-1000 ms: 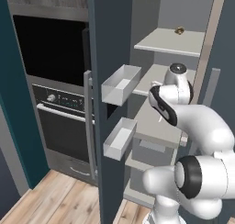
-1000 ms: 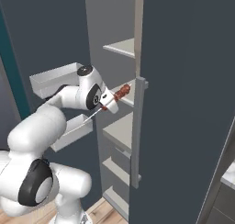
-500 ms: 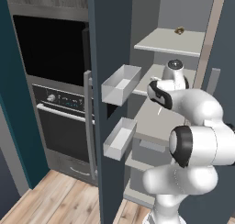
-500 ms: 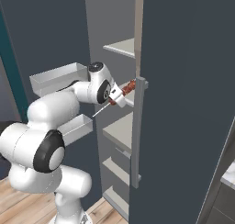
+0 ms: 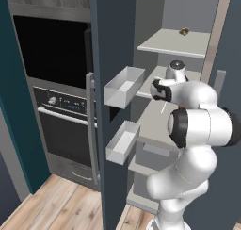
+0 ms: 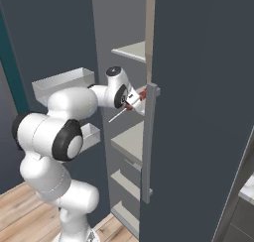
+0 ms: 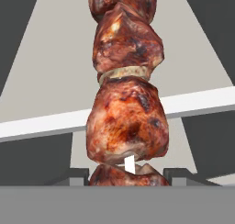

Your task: Store the kebab skewer in the freezer for long-term storage. Close the freezer door after placing the cooked food.

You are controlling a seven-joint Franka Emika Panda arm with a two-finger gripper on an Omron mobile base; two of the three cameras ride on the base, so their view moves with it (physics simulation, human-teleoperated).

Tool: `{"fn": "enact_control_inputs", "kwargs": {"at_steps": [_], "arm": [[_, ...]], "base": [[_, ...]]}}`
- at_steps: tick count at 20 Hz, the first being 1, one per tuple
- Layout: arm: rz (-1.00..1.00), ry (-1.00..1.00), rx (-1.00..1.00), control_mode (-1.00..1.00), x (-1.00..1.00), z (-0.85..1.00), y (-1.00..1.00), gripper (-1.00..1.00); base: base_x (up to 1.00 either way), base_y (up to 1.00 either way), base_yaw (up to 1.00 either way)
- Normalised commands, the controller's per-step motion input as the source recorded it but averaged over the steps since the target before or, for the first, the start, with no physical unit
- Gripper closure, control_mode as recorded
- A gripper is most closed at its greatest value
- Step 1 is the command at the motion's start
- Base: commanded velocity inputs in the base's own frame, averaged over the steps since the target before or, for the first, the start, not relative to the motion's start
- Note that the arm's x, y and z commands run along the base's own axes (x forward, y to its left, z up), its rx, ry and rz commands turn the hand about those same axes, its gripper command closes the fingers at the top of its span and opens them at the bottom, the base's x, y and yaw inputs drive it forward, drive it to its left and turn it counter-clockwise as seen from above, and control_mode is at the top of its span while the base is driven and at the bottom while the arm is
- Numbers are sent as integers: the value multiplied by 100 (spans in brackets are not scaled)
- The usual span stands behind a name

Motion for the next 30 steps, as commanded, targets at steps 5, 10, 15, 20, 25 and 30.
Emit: {"fn": "enact_control_inputs", "kwargs": {"at_steps": [5,10,15,20,25,30], "arm": [[0,0,0,-100,45,-19,-15,100],[0,1,0,-100,52,-12,-16,100],[0,0,0,-100,50,-6,-17,100],[0,1,0,-100,51,-5,-22,100],[0,2,0,-100,57,-1,-23,100],[0,2,0,-100,53,-9,-17,100]], "base": [[0,0,0],[0,0,0],[0,0,0],[0,0,0],[0,0,0],[0,0,0]]}}
